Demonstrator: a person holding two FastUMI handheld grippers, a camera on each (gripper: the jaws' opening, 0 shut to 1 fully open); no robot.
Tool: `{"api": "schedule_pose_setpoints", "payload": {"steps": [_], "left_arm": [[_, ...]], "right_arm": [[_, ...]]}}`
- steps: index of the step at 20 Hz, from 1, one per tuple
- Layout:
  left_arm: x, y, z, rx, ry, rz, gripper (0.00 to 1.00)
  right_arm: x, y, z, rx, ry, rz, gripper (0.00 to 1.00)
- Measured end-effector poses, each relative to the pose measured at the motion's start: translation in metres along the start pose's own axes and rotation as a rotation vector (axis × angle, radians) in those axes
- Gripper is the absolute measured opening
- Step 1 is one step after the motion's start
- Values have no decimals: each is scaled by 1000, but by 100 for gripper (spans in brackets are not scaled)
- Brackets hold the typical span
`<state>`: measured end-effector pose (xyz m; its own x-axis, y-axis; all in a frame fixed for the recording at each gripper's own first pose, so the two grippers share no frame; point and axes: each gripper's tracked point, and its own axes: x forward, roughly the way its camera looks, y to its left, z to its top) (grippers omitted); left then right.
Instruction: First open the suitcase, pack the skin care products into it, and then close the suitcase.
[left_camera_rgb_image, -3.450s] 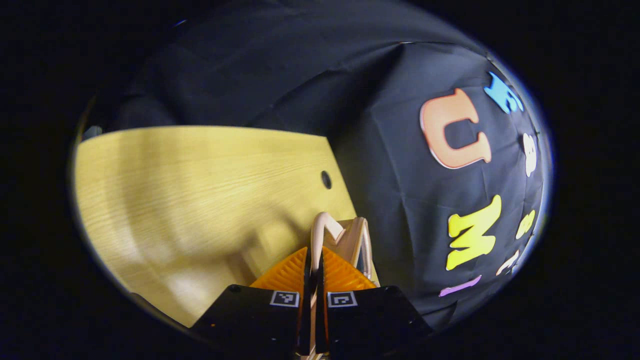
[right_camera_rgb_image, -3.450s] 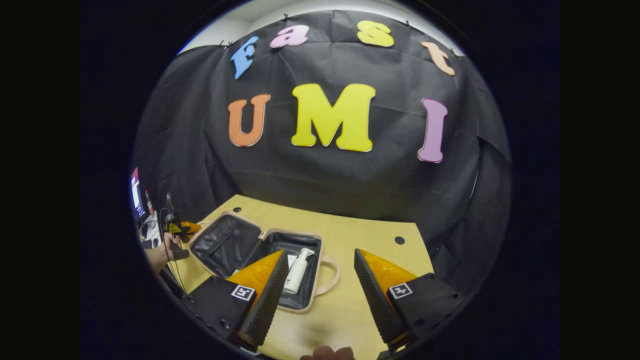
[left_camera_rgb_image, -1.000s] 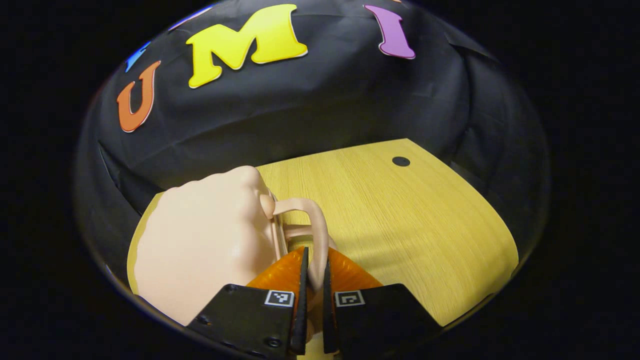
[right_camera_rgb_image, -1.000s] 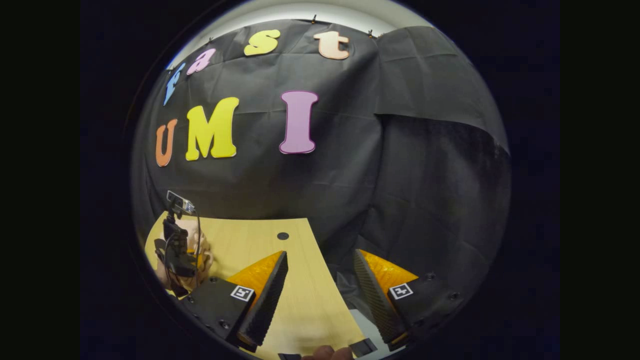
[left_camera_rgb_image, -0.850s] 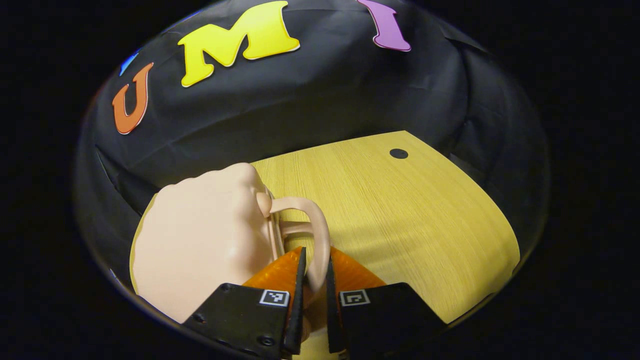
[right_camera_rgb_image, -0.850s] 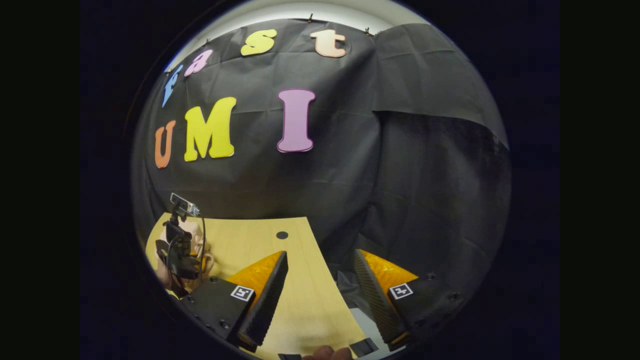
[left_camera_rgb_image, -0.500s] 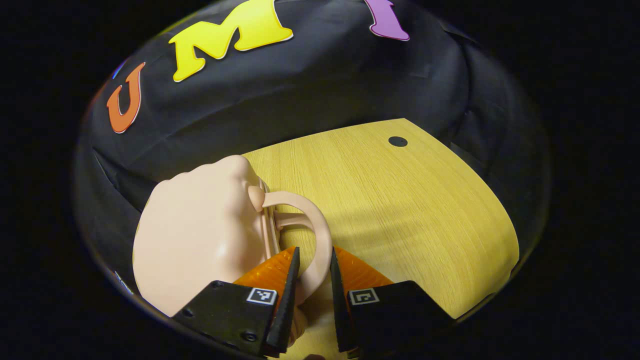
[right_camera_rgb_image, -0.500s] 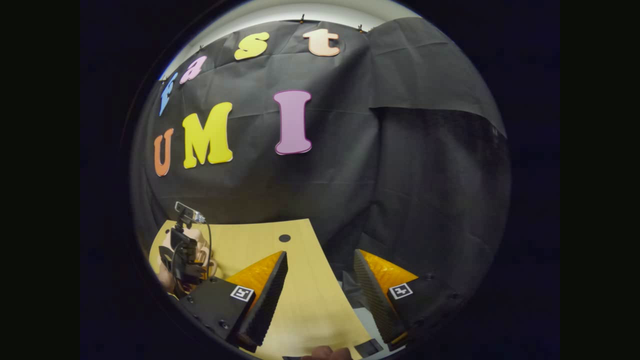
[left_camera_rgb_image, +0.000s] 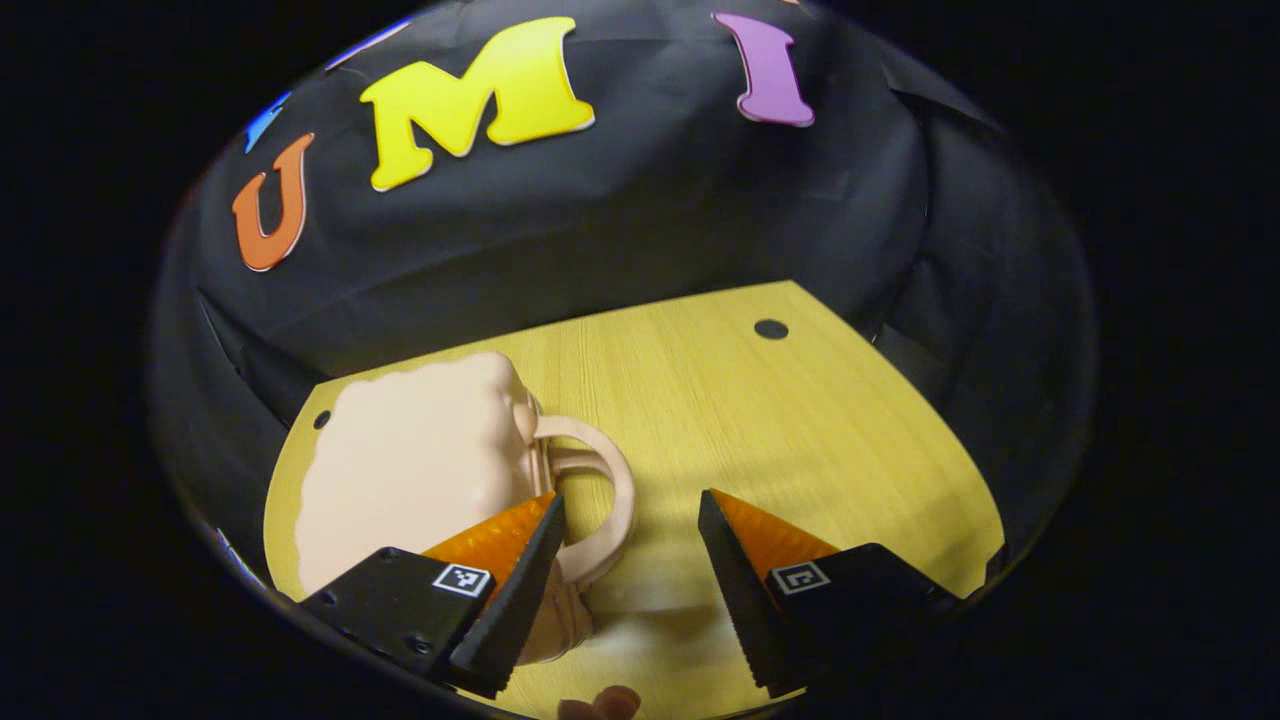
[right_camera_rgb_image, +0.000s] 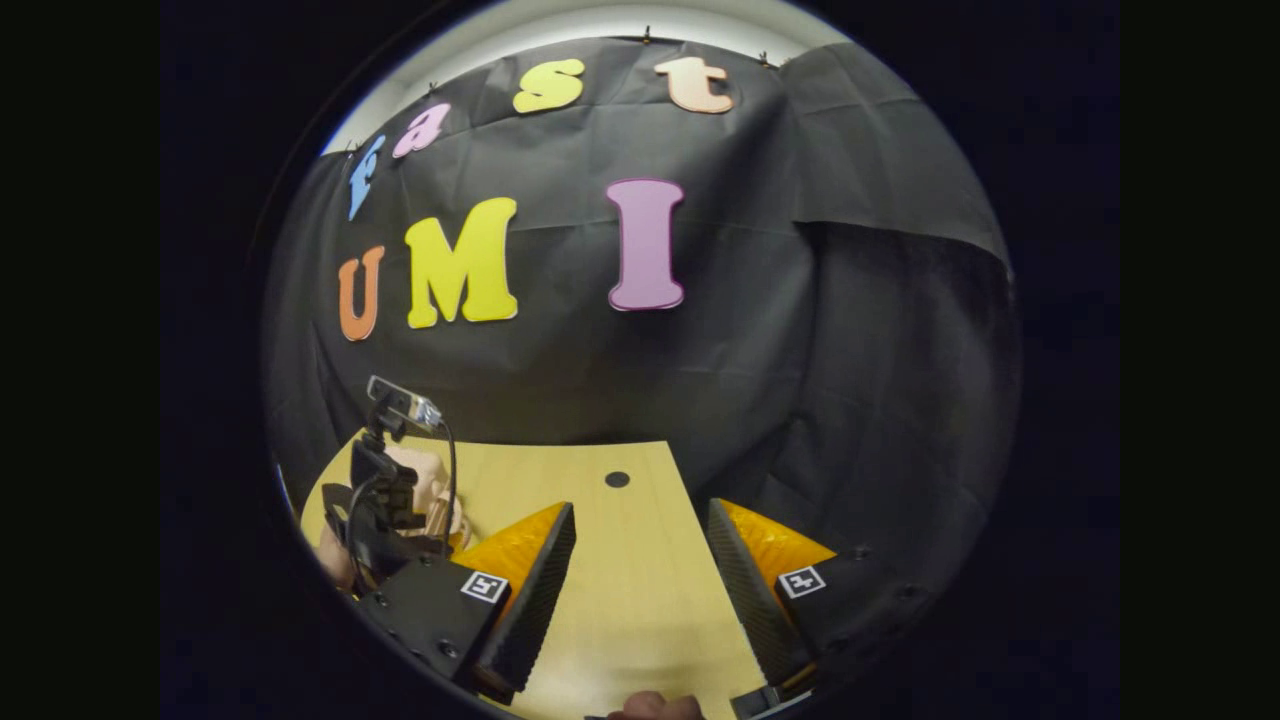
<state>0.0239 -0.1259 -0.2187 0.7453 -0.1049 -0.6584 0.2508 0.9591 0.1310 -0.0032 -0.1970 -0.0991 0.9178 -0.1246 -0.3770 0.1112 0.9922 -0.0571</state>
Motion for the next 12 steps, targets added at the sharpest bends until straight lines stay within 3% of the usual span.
{"api": "schedule_pose_setpoints", "payload": {"steps": [7, 12], "left_arm": [[-117, 84, 118, -113, -396, 84, 86], [-195, 137, 163, -162, -584, 126, 86]], "right_arm": [[-11, 81, 96, -43, -217, 89, 79], [-34, 149, 156, -27, -380, 146, 77]]}}
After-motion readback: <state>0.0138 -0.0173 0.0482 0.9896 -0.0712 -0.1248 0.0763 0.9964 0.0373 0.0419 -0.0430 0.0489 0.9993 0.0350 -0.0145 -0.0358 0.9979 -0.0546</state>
